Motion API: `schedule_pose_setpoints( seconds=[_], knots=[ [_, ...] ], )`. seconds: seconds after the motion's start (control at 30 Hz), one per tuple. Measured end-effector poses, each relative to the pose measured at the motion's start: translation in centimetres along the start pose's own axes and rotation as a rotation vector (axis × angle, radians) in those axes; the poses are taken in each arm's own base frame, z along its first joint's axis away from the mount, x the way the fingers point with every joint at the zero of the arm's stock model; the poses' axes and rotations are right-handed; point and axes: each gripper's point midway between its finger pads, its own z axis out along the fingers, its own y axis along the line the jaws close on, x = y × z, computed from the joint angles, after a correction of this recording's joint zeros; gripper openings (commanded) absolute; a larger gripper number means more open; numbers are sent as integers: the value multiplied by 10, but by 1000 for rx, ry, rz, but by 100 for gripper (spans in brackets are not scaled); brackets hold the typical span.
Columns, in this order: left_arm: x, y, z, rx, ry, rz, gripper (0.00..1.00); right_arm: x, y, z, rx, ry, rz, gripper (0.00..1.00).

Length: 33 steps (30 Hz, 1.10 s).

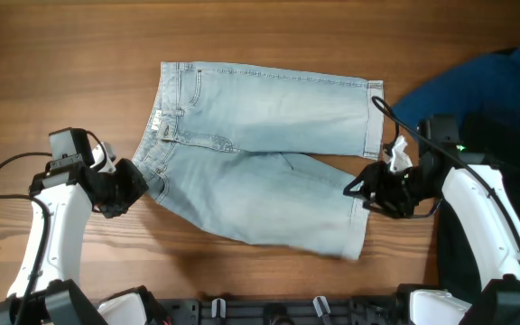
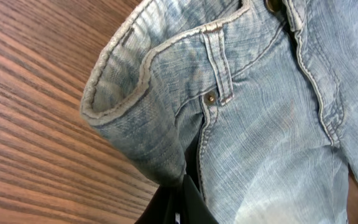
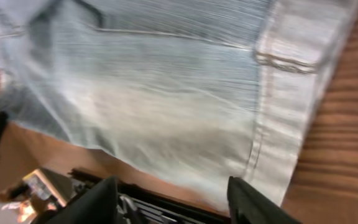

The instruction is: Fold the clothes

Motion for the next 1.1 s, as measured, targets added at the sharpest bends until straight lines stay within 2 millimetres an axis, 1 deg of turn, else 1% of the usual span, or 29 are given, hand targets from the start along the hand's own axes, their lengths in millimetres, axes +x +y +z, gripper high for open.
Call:
schedule_pose_setpoints(
  seconds=[0.1,0.13,0.17,0.23,0.27,0.33,0.37,0.4,0.43,0.5,0.57,0.6,0.67,0.7,0.73,0.77,0.8,0.87,0.97,1.0,1.1],
  knots=[
    [1,0,0,2,4,-1,4,16,-17,10,48,51,39,51],
    [1,0,0,2,4,-1,4,23,-24,15,58,72,55,47],
    [2,0,0,1,8,-2,4,35,-34,24,74,108,81,43],
    [3,0,0,2,11,-3,4,48,-46,36,83,143,112,43],
    [3,0,0,2,12,-3,4,55,-52,44,77,157,129,50],
    [3,0,0,2,12,-4,4,58,-54,48,76,163,135,50],
    [3,0,0,2,12,-3,4,57,-55,51,74,156,138,43],
    [3,0,0,2,13,-4,4,54,-55,53,67,143,138,19],
    [3,0,0,2,14,-4,4,47,-54,56,55,114,132,4],
    [3,0,0,2,14,-4,5,22,-46,59,11,17,106,4],
    [3,0,0,2,14,-4,10,-3,-37,58,-30,-77,92,4],
    [3,0,0,2,13,-3,18,-13,-33,57,-46,-113,93,4],
    [3,-1,0,6,14,-2,42,-26,-32,56,-50,-167,118,4],
    [4,-1,0,9,17,8,51,-30,-34,56,-39,-182,137,4],
    [4,-2,0,13,17,9,56,-35,-38,58,-23,-195,158,5],
    [4,-3,0,18,19,11,73,-41,-42,60,-6,-213,173,4],
    [4,-4,0,24,22,6,77,-47,-46,64,8,-223,188,4],
    [5,-5,-1,27,23,11,79,-55,-48,72,1,-227,208,4],
    [5,-5,-1,28,23,11,80,-79,-37,77,-64,-265,212,4],
    [5,-5,-1,28,23,11,80,-95,-30,79,-97,-286,212,4],
    [5,-6,-1,35,25,11,82,-130,-14,83,-182,-343,179,4]
  ],
)
